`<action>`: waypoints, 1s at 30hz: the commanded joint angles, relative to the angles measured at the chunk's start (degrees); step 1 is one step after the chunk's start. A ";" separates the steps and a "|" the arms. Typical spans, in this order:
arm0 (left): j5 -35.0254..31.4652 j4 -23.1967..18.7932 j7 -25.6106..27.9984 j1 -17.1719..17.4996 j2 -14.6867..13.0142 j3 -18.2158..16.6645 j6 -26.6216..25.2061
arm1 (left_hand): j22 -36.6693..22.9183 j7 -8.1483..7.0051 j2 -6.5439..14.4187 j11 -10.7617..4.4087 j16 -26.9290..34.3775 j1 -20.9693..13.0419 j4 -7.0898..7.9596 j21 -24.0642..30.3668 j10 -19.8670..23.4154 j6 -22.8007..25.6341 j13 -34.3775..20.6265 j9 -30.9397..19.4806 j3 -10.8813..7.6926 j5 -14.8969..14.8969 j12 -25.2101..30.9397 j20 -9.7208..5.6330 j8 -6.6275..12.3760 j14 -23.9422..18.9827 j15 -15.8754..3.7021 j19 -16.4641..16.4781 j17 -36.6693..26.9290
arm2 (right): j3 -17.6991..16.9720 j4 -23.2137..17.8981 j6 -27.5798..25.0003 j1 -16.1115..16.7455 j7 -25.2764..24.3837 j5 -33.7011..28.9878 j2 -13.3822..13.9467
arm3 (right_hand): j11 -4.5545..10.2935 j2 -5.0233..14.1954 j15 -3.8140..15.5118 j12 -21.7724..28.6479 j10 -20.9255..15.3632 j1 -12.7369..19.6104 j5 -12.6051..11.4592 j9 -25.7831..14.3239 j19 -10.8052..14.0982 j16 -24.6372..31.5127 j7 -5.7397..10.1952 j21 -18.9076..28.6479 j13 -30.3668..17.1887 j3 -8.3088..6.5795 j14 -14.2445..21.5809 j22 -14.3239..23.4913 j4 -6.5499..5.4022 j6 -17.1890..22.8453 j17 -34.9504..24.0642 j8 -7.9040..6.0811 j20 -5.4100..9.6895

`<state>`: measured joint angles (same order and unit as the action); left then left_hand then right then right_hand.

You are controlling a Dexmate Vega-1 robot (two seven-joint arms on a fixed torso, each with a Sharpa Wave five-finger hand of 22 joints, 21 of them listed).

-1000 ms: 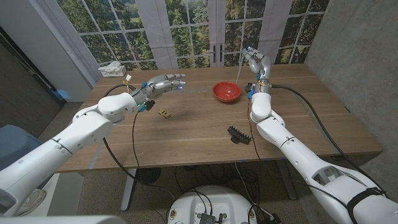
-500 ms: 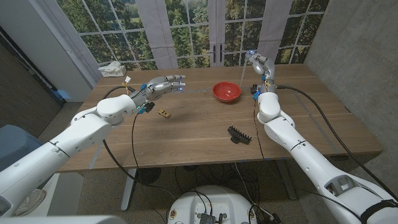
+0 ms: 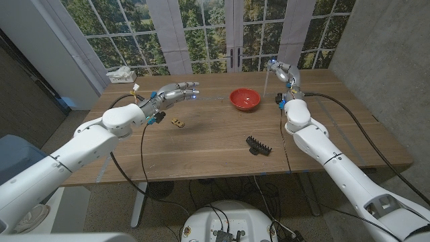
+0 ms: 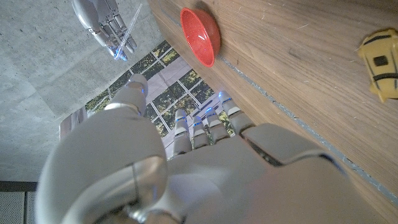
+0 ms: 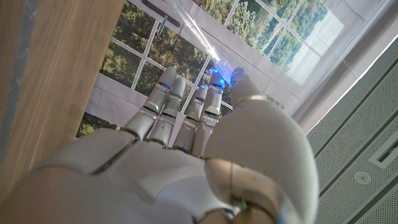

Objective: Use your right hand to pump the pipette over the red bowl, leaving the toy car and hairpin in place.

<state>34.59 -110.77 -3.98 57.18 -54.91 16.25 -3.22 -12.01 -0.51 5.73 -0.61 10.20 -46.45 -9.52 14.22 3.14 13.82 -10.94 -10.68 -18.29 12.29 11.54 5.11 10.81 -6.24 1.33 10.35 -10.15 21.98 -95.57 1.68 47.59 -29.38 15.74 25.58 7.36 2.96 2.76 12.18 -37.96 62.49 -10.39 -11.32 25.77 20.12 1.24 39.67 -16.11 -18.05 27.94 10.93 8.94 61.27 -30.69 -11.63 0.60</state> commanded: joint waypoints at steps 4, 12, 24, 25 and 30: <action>0.12 -0.52 0.05 0.67 -0.56 -0.63 0.02 | -0.06 -0.06 0.14 0.16 0.40 0.49 -0.04 0.20 0.01 0.25 -0.18 -0.07 -0.50 -0.08 0.24 0.09 0.02 0.14 0.11 -0.19 -0.07 | -1.58 -5.35 -8.29 2.26 0.35 2.80 4.19 | -0.52 0.49 7.82 0.09 -0.03 -0.48 -0.53 -0.13 -0.01 0.49 -0.39 0.51 -0.20 -0.35 -0.61 0.12 -0.21 -0.53 -0.64 0.04 -0.24; 0.14 -1.04 0.31 0.91 -0.80 -0.86 -0.29 | -0.06 -0.04 0.13 0.19 0.43 0.52 -0.04 0.21 0.01 0.25 -0.18 -0.06 -0.53 -0.08 0.25 0.09 0.03 0.10 0.13 -0.21 -0.08 | -1.46 -6.78 -11.82 2.61 0.53 2.90 6.37 | -0.59 0.49 7.74 0.15 0.01 -0.57 -0.61 -0.15 0.02 0.66 -0.63 0.65 -0.26 -0.31 -0.57 0.12 -0.17 -0.65 -0.82 0.03 -0.28; -0.22 -1.11 0.14 -0.12 -0.41 -0.25 -0.80 | -0.05 -0.08 0.13 0.08 0.44 0.55 -0.04 0.22 0.08 0.26 -0.18 -0.06 -0.59 -0.08 0.29 0.08 0.04 0.12 0.09 -0.24 -0.08 | -0.53 -7.94 -17.46 3.16 -1.11 -0.02 9.65 | -0.65 0.62 7.69 0.30 -0.08 -0.63 -0.76 -0.20 -0.03 0.82 -0.85 0.86 -0.33 -0.40 -0.47 0.13 -0.09 -0.69 -1.00 -0.06 -0.20; -0.21 -1.04 0.04 -0.31 -0.32 -0.13 -0.86 | -0.05 -0.07 0.13 0.05 0.44 0.55 -0.04 0.22 0.08 0.25 -0.18 -0.06 -0.59 -0.08 0.29 0.08 0.03 0.13 0.09 -0.23 -0.08 | -0.54 -7.83 -17.54 3.28 -1.33 -0.17 9.70 | -0.64 0.61 7.69 0.30 -0.09 -0.63 -0.77 -0.20 -0.02 0.81 -0.86 0.87 -0.33 -0.40 -0.49 0.13 -0.07 -0.70 -1.01 -0.05 -0.19; -0.49 -0.97 -0.09 -1.32 0.13 0.62 -1.47 | -0.05 -0.11 0.12 0.12 0.43 0.56 -0.04 0.23 0.08 0.30 -0.18 -0.06 -0.61 -0.08 0.29 0.08 0.05 0.15 0.09 -0.24 -0.08 | -0.35 -7.51 -19.09 3.28 -1.56 -0.80 10.40 | -0.78 0.64 7.65 0.31 -0.03 -0.68 -0.81 -0.21 0.02 0.84 -0.91 0.97 -0.35 -0.43 -0.43 0.13 -0.07 -0.67 -1.03 -0.09 -0.18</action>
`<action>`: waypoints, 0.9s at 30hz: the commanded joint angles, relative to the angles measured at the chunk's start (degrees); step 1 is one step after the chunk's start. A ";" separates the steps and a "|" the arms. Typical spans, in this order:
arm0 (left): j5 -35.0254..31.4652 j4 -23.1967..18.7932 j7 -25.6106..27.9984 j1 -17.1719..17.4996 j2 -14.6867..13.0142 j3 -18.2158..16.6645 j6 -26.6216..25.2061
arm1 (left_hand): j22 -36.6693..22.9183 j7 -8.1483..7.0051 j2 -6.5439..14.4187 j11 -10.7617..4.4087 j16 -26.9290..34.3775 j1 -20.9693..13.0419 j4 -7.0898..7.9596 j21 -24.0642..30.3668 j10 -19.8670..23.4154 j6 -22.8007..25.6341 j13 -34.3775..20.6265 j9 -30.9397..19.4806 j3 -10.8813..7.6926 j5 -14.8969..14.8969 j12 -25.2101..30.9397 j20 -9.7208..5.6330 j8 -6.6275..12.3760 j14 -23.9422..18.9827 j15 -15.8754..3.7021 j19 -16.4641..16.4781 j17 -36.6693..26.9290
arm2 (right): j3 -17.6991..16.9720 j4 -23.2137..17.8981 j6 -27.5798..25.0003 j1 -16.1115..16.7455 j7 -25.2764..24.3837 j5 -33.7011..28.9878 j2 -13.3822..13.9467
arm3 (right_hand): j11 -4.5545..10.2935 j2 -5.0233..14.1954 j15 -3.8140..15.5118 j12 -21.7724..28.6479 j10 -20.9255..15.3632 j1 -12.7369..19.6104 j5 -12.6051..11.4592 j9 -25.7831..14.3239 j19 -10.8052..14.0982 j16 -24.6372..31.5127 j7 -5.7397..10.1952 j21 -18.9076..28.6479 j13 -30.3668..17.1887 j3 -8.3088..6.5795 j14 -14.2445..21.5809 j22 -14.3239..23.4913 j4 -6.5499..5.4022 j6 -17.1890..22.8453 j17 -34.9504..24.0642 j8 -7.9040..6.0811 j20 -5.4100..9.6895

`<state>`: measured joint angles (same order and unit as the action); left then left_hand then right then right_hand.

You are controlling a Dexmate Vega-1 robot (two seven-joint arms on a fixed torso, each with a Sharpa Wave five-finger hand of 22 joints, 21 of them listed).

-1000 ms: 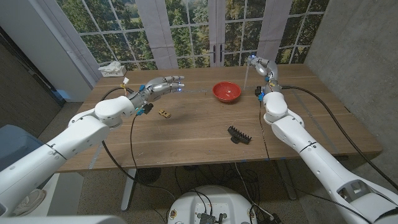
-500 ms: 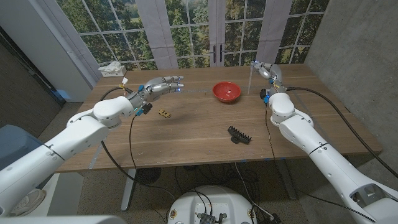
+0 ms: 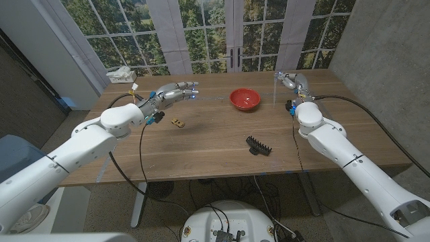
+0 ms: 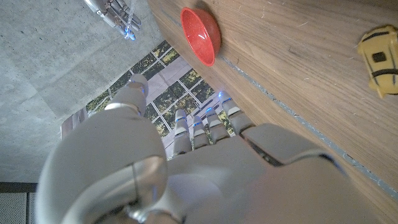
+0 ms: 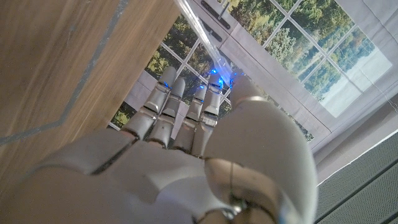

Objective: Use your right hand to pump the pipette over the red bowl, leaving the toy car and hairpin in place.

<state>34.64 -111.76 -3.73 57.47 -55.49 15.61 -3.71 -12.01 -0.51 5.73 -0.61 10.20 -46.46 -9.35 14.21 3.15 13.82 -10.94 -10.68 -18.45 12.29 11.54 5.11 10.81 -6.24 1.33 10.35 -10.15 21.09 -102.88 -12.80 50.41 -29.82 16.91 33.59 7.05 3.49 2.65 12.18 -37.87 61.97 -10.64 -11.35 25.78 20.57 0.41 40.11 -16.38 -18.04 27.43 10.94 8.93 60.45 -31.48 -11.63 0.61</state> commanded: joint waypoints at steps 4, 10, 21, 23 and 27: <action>-0.60 -0.24 -0.13 -1.95 0.81 1.56 -1.66 | -0.05 -0.10 0.12 0.16 0.45 0.58 -0.21 0.24 0.10 0.29 -0.17 -0.06 -0.46 -0.09 0.31 0.06 0.05 0.13 0.10 -0.23 -0.08 | 0.90 0.25 -6.53 0.07 -0.89 -2.35 2.99 | -0.48 0.12 7.78 0.28 0.01 -0.17 -0.59 -0.19 0.00 0.35 -0.10 0.57 -0.09 -0.49 0.06 0.12 -0.03 0.14 -0.22 -0.10 -0.19; -0.52 -0.91 0.61 -1.67 0.64 1.41 -2.40 | -0.05 -0.10 0.10 0.09 0.44 0.61 -0.21 0.26 0.07 0.27 -0.17 -0.06 -0.48 -0.09 0.30 0.02 0.04 0.17 0.09 -0.23 -0.08 | 1.61 1.74 -8.13 -0.61 -0.52 -2.66 3.25 | -0.55 0.13 7.83 0.31 0.02 -0.18 -0.64 -0.20 -0.01 0.31 -0.18 0.66 -0.10 -0.56 0.06 0.11 0.02 0.02 -0.21 -0.09 -0.20; -0.52 -1.64 1.29 -1.47 0.64 1.38 -2.96 | -0.04 -0.13 0.07 0.12 0.48 0.68 -0.20 0.27 0.01 0.34 -0.17 -0.06 -0.51 -0.10 0.28 -0.02 0.07 0.11 0.10 -0.25 -0.08 | 3.42 4.09 -10.04 -2.25 0.18 -3.64 3.53 | -0.76 0.04 7.70 0.21 0.44 -0.48 -0.69 -0.22 -0.06 0.34 -0.31 0.88 -0.12 -0.55 0.04 0.10 0.00 -0.53 -0.30 0.05 -0.25; -0.56 -1.77 1.50 -1.38 0.59 1.35 -3.10 | -0.04 -0.11 0.07 0.11 0.47 0.68 -0.20 0.27 -0.01 0.31 -0.17 -0.06 -0.52 -0.10 0.27 -0.01 0.06 0.12 0.07 -0.25 -0.08 | 3.67 4.48 -10.35 -2.45 0.20 -3.74 3.41 | -0.82 0.03 7.72 0.13 0.69 -0.49 -0.71 -0.22 -0.05 0.25 -0.25 0.94 -0.12 -0.60 -0.06 0.10 0.04 -0.90 -0.26 0.16 -0.25; -0.52 -1.85 1.70 -1.08 0.59 1.18 -2.92 | -0.04 -0.05 0.08 0.13 0.48 0.69 -0.20 0.28 0.04 0.33 -0.17 -0.06 -0.54 -0.10 0.30 -0.01 0.07 0.12 0.06 -0.26 -0.08 | 4.92 4.89 -11.73 -3.15 -0.34 -5.38 3.62 | -0.96 -0.09 7.65 -0.13 1.58 -0.58 -0.73 -0.24 -0.09 0.10 0.03 1.07 -0.17 -0.63 -0.37 0.08 0.10 -1.79 -0.27 0.41 -0.27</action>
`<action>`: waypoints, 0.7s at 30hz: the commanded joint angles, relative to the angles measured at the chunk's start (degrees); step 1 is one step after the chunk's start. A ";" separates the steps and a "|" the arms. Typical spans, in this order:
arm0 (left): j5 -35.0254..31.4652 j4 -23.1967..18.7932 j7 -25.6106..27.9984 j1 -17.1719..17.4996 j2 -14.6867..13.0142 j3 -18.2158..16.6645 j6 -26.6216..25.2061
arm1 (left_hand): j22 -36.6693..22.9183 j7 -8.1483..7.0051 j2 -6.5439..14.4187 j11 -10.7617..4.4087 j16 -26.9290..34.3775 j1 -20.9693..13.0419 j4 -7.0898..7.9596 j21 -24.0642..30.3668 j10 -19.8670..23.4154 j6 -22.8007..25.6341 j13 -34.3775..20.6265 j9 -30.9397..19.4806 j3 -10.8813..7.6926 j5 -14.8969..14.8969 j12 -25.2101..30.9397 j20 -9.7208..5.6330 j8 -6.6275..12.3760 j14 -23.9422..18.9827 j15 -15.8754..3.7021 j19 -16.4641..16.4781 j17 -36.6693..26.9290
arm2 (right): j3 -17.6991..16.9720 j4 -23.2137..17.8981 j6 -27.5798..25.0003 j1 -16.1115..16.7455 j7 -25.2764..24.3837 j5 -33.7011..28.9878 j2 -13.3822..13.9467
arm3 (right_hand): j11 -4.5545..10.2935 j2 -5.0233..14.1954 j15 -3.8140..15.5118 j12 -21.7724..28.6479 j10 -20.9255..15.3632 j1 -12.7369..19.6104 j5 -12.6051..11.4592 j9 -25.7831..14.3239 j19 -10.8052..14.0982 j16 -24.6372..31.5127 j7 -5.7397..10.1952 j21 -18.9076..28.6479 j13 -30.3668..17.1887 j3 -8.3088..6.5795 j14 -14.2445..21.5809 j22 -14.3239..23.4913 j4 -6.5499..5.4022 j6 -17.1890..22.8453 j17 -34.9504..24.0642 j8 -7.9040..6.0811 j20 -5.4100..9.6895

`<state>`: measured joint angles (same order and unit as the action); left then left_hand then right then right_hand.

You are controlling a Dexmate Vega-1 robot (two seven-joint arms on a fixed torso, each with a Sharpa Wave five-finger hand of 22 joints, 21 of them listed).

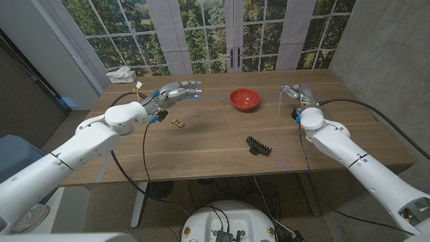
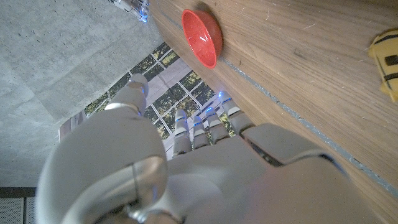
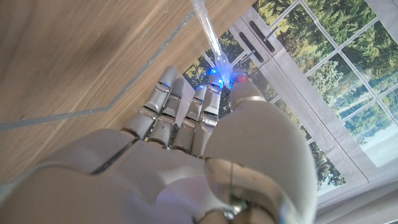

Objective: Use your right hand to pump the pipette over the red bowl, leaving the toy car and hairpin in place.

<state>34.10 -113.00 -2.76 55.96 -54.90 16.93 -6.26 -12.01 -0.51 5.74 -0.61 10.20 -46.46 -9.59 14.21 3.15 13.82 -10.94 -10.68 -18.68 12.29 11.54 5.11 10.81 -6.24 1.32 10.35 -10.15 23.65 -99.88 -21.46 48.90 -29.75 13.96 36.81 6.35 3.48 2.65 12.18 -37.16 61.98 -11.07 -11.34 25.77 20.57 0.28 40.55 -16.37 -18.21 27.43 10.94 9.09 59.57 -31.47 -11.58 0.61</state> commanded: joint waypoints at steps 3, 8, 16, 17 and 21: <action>0.13 -0.61 0.79 0.69 -0.02 -0.28 -0.19 | -0.03 -0.08 0.07 0.10 0.46 0.70 0.03 0.29 0.00 0.33 -0.17 -0.06 -0.32 -0.10 0.28 -0.01 0.07 0.15 0.00 -0.25 -0.08 | 3.23 2.12 -5.10 -2.34 -1.26 -3.69 0.21 | -0.24 -0.38 7.74 -0.90 3.14 -0.57 -0.28 -0.27 -0.16 -0.02 0.81 0.79 -0.09 -0.48 -0.69 0.05 0.10 -1.97 -0.34 0.58 -0.33; 0.24 -0.72 1.02 1.24 -0.21 -0.63 -0.03 | -0.03 -0.09 0.07 0.15 0.47 0.73 0.04 0.30 0.00 0.32 -0.17 -0.06 -0.33 -0.10 0.29 0.02 0.06 0.13 0.05 -0.25 -0.08 | 3.53 2.10 -6.15 -2.82 -0.65 -3.77 0.21 | -0.41 -0.95 7.68 -1.13 4.57 -0.79 -0.18 -0.26 -0.35 -0.53 1.48 0.93 0.05 -0.64 -1.14 -0.01 0.18 -4.74 -0.09 1.18 -0.41; 0.42 -1.01 1.35 1.98 -0.54 -1.22 0.16 | -0.03 -0.06 0.06 0.13 0.52 0.76 0.04 0.31 0.00 0.31 -0.17 -0.06 -0.36 -0.11 0.29 0.01 0.05 0.03 0.10 -0.26 -0.08 | 4.15 2.55 -7.72 -3.87 -0.23 -4.07 -0.17 | -0.99 -1.60 7.27 -1.36 7.18 -1.53 0.10 -0.18 -1.00 -1.37 2.56 1.01 0.29 -0.83 -2.69 -0.11 0.02 -10.57 -0.05 1.78 -0.56; 0.50 -0.98 1.24 2.00 -0.55 -1.27 0.22 | -0.03 -0.07 0.06 0.13 0.51 0.77 0.04 0.31 -0.01 0.29 -0.17 -0.06 -0.36 -0.11 0.29 0.01 0.05 0.03 0.08 -0.25 -0.08 | 4.11 2.63 -7.70 -3.91 -0.17 -3.97 -0.24 | -1.06 -1.62 7.08 -1.47 8.11 -1.60 0.14 -0.16 -1.18 -1.48 2.76 1.01 0.36 -0.98 -2.87 -0.13 0.02 -12.14 -0.07 1.86 -0.59; 0.43 -1.03 1.22 2.03 -0.65 -1.33 0.23 | -0.03 -0.10 0.06 0.14 0.52 0.77 0.04 0.31 0.00 0.30 -0.17 -0.06 -0.38 -0.11 0.30 0.01 0.05 0.03 0.12 -0.26 -0.08 | 3.91 2.73 -7.31 -3.84 -0.06 -3.69 -0.35 | -1.07 -1.76 6.59 -1.52 9.80 -1.74 0.21 -0.09 -1.41 -1.91 3.47 1.06 0.50 -1.25 -3.89 -0.18 0.05 -16.63 -0.16 2.11 -0.58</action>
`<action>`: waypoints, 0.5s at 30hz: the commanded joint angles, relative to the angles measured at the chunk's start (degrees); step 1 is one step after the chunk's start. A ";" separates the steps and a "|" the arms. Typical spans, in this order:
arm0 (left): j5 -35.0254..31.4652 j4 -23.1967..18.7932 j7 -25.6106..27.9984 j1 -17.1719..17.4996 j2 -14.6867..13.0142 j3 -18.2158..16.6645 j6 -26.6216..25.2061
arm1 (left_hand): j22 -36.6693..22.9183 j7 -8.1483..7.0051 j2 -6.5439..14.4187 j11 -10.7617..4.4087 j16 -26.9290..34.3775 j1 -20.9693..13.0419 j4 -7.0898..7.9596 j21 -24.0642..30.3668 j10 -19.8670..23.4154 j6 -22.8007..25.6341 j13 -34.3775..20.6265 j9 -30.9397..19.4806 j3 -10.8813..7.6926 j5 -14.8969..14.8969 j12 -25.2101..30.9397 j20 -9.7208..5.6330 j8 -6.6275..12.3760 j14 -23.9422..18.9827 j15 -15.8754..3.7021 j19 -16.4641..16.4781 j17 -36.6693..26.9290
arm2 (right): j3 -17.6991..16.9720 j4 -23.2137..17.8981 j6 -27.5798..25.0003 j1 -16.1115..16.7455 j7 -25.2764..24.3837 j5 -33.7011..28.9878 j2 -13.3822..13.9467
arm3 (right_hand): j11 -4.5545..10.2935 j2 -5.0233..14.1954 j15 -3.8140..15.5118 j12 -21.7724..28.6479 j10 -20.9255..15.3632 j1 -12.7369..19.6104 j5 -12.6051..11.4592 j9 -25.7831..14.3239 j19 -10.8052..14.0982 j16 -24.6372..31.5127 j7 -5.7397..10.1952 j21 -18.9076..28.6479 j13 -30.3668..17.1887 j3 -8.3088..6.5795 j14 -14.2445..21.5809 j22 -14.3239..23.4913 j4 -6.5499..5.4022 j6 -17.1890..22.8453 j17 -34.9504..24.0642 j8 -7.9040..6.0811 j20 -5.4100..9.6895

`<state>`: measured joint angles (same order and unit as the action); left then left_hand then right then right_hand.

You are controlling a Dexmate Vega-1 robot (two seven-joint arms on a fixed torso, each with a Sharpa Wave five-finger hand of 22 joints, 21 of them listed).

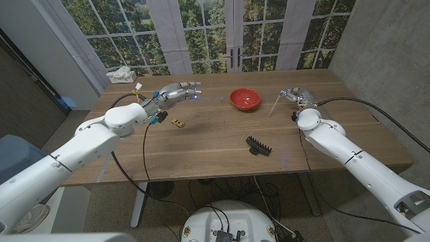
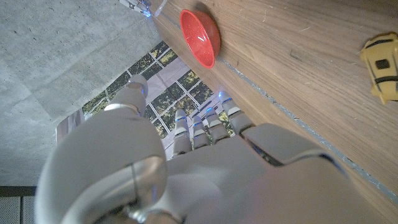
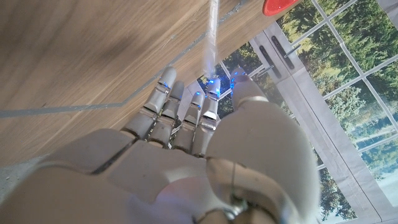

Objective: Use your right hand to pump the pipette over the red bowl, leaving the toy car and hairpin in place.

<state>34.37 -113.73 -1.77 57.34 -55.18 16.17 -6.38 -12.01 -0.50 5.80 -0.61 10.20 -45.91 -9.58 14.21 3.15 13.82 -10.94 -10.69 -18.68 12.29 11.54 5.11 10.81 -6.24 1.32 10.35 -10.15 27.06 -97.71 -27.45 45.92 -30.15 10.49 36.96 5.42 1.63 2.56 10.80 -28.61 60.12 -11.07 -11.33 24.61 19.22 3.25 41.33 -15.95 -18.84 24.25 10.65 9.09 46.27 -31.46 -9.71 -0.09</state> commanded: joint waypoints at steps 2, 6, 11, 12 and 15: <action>0.20 -0.31 0.23 0.69 -0.37 -0.64 0.37 | -0.03 -0.05 -0.01 0.10 0.51 0.23 0.03 0.33 0.03 0.28 -0.17 -0.06 -0.39 -0.11 0.31 0.01 0.04 0.05 0.05 -0.25 -0.08 | 0.19 0.70 -0.10 -0.55 0.35 0.02 -0.55 | -0.11 -0.03 6.63 -0.21 2.01 -0.05 0.24 -0.07 -0.35 -0.62 0.65 0.29 0.13 -0.65 -0.84 0.10 0.04 -4.83 -0.20 0.23 0.09; 0.42 0.00 -0.16 0.64 -0.25 -0.71 0.78 | -0.03 -0.06 0.00 0.12 0.49 0.24 0.03 0.35 -0.04 0.12 -0.17 -0.06 -0.41 -0.11 0.28 0.00 -0.02 0.08 0.13 -0.20 -0.08 | -1.20 0.55 4.05 0.53 2.51 2.03 0.05 | -0.55 -0.33 5.81 -0.39 3.93 -0.32 0.31 0.01 -1.17 -1.29 0.71 0.07 0.35 -0.70 -2.47 0.07 0.00 -7.47 -0.23 0.04 -0.22; 0.81 1.82 -2.48 0.05 0.36 -0.35 3.00 | 0.09 0.52 0.10 0.54 -0.11 0.62 0.13 -0.06 -0.88 -1.09 -0.15 -0.03 -0.51 -0.17 0.01 -5.38 -0.29 2.55 -1.50 -1.33 -0.05 | -2.60 -0.98 7.60 1.67 5.57 4.42 1.28 | -1.77 -0.48 3.59 -0.17 7.28 -4.69 0.56 0.18 -8.82 -2.68 -0.10 -3.00 1.36 1.10 -6.74 -0.20 -1.62 -10.86 -0.03 -0.69 -2.87; 1.05 2.21 -2.88 0.02 0.59 -0.33 3.48 | 0.16 0.50 0.15 0.36 -0.15 0.67 0.13 -0.11 -1.28 -1.81 -0.13 -0.01 -0.55 -0.18 -0.13 -6.27 -0.49 3.01 -1.66 -1.43 -0.01 | -2.72 -1.29 8.12 1.92 5.01 4.25 1.14 | -2.05 -0.56 3.27 -0.16 7.58 -5.22 0.60 0.19 -9.31 -2.80 -0.22 -3.26 1.48 1.32 -6.97 -0.23 -1.76 -11.12 0.07 -0.70 -3.12; 1.59 3.16 -3.29 0.25 1.39 -0.49 5.00 | 0.28 -0.30 0.03 -0.04 -0.13 1.32 0.39 -0.16 -1.61 -4.04 -0.07 0.04 -0.30 -0.34 -0.21 -6.99 -1.05 3.60 -2.13 -1.43 0.04 | -3.70 -1.76 10.46 2.62 5.89 5.56 1.21 | -2.39 -0.94 2.87 0.04 8.03 -7.19 0.84 0.24 -11.07 -3.38 -0.52 -4.28 1.86 2.12 -8.14 -0.38 -2.28 -11.71 0.45 -0.80 -3.96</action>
<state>34.81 -113.19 -2.58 57.77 -55.25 15.71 -4.97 -11.71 -0.19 6.02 -0.39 10.20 -45.67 -9.34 14.21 1.90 11.38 -10.94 -10.69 -18.93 12.09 11.54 -1.07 10.15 -3.19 -0.60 8.90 -10.15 25.94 -97.74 -23.90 46.46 -27.35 12.54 37.30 3.16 0.59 2.26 10.57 -21.05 54.54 -10.37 -10.96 14.65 16.25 2.96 37.65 -14.21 -17.31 16.89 10.29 7.07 35.15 -31.11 -10.18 -3.51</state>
